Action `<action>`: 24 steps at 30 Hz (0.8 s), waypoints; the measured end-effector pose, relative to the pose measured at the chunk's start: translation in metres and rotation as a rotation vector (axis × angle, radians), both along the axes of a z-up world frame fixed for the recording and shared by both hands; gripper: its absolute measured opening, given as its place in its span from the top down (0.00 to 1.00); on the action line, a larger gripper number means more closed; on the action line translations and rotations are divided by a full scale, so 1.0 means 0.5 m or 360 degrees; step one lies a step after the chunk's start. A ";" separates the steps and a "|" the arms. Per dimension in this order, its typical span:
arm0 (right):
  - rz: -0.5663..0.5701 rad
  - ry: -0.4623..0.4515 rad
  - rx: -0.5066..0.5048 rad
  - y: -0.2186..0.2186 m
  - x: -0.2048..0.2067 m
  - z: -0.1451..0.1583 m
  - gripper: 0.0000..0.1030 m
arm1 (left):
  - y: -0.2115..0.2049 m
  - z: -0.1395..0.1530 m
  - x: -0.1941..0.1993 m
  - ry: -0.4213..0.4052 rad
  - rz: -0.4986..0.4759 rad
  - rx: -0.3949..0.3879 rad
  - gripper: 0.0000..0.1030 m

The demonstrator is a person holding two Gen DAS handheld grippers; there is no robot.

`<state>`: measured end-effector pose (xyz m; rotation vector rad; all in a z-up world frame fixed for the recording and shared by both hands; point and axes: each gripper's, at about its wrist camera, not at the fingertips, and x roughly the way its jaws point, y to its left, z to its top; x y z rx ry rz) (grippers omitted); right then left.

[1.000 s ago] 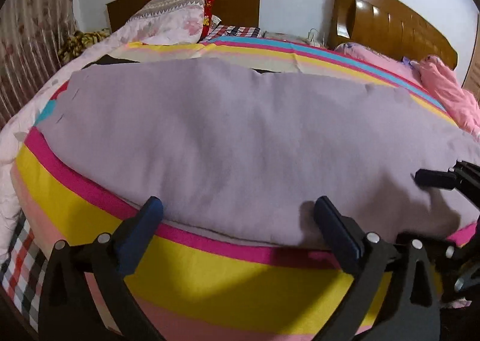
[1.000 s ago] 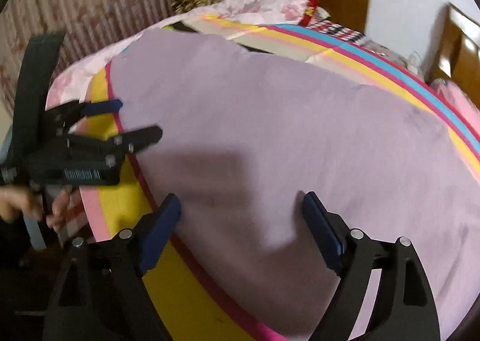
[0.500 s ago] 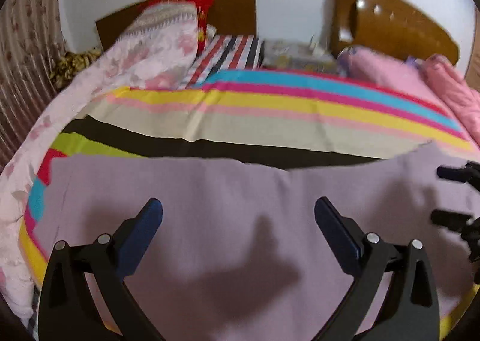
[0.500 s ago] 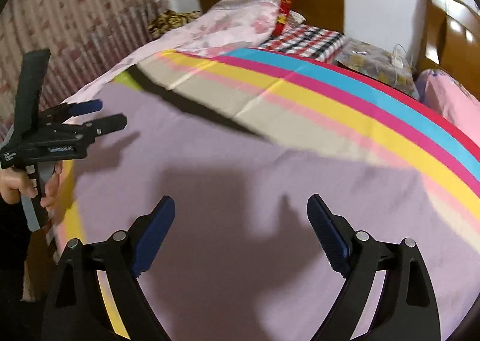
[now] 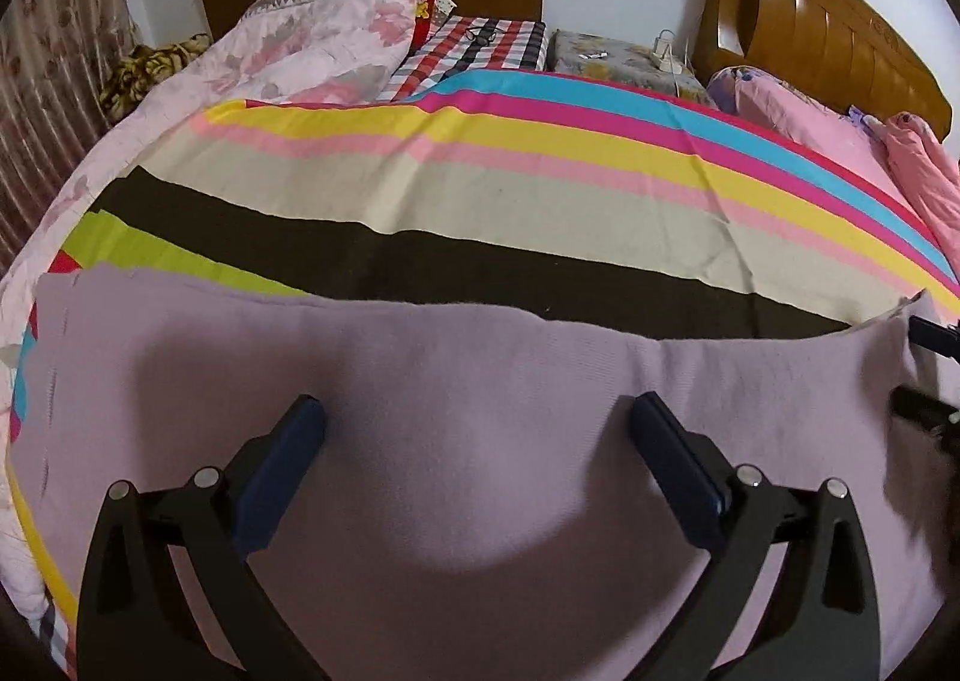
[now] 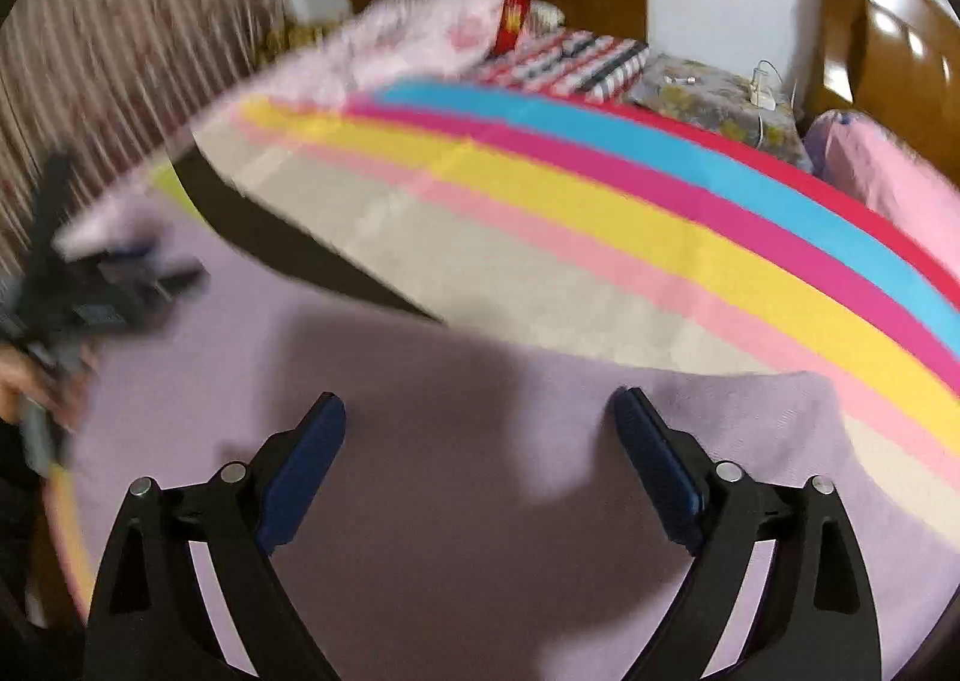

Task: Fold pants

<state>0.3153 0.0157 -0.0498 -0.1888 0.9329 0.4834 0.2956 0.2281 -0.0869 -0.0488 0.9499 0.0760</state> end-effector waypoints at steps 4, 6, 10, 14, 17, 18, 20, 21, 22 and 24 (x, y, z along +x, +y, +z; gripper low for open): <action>-0.0285 0.0021 0.0092 -0.038 0.034 0.003 0.11 | 0.010 0.009 0.004 -0.0003 0.0003 -0.0009 0.01; -0.0335 0.0006 0.0161 -0.047 0.025 0.016 0.11 | 0.011 0.009 0.004 -0.0003 0.0002 -0.0011 0.01; -0.0263 -0.0065 0.0055 -0.030 -0.013 0.036 0.11 | 0.012 0.009 0.005 -0.0003 0.0002 -0.0013 0.01; -0.0219 0.0026 -0.0033 -0.035 -0.003 -0.012 0.07 | 0.013 0.009 0.005 -0.0003 0.0003 -0.0015 0.01; -0.0212 0.0027 -0.0047 -0.033 0.003 -0.023 0.04 | 0.014 0.009 0.008 -0.0002 0.0007 -0.0023 0.01; -0.0219 0.0023 -0.0047 -0.030 -0.003 -0.023 0.04 | 0.015 0.010 0.008 -0.0003 0.0010 -0.0026 0.01; -0.0224 0.0024 -0.0041 -0.032 -0.003 -0.023 0.04 | 0.015 0.010 0.007 -0.0003 0.0011 -0.0025 0.01; -0.0224 0.0023 -0.0037 -0.032 -0.005 -0.021 0.04 | 0.015 0.011 0.006 -0.0010 0.0013 -0.0029 0.01; -0.0224 0.0024 -0.0028 -0.033 -0.007 -0.020 0.04 | 0.021 0.018 -0.002 -0.0053 0.0015 -0.0058 0.02; -0.0221 0.0029 -0.0005 -0.038 -0.007 -0.020 0.04 | 0.039 0.046 -0.041 -0.0211 0.0031 -0.0143 0.02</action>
